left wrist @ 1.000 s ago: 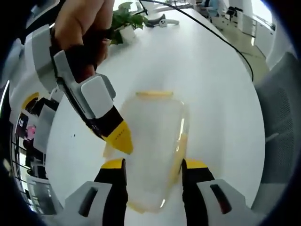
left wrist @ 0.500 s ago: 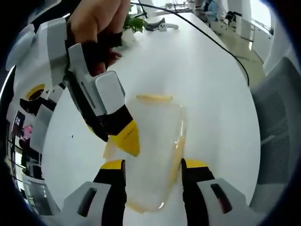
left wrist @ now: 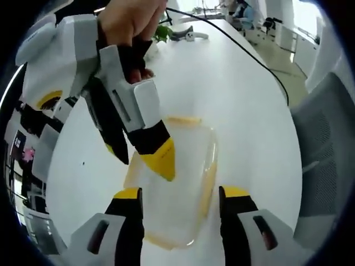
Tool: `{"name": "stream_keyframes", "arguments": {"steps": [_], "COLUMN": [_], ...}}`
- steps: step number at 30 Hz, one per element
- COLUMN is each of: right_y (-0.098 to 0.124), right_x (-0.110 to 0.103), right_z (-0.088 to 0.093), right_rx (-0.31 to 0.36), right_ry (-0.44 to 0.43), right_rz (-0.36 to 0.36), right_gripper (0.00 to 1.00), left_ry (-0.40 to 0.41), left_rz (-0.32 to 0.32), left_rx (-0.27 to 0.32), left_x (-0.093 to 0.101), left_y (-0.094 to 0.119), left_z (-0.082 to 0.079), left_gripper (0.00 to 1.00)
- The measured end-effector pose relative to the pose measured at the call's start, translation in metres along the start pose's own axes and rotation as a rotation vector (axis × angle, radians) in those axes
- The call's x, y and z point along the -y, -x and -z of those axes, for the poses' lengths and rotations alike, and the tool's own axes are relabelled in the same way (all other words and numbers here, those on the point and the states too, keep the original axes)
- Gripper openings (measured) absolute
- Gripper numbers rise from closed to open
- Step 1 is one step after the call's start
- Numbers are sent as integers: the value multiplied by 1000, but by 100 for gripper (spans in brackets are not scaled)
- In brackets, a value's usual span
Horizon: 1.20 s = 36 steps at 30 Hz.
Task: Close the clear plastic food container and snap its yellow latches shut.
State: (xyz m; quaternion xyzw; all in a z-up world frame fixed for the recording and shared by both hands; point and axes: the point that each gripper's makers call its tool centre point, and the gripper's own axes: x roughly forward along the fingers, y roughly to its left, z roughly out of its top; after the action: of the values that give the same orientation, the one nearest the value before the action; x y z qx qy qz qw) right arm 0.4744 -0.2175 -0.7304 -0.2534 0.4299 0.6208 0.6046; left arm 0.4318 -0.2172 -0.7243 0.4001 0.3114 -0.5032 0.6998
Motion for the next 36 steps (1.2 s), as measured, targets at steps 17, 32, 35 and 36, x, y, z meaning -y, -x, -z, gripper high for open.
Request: {"name": "stream_keyframes", "arguments": {"steps": [17, 32, 35, 36], "right_y": [9, 13, 14, 13], "right_x": [-13, -22, -25, -25], "right_z": [18, 31, 35, 37], "right_rx": [-33, -45, -59, -63], "right_ry": [77, 119, 141, 145], "right_rz": [42, 90, 105, 111], "right_gripper": [56, 67, 68, 69], "left_ry": [-40, -93, -115, -123], "left_rz": [62, 90, 99, 106], "left_rx": [-47, -108, -129, -137], "left_x": [-12, -27, -27, -26], "left_y": [5, 2, -1, -3], "left_z": [17, 40, 45, 47], "left_gripper": [64, 68, 69, 69]}}
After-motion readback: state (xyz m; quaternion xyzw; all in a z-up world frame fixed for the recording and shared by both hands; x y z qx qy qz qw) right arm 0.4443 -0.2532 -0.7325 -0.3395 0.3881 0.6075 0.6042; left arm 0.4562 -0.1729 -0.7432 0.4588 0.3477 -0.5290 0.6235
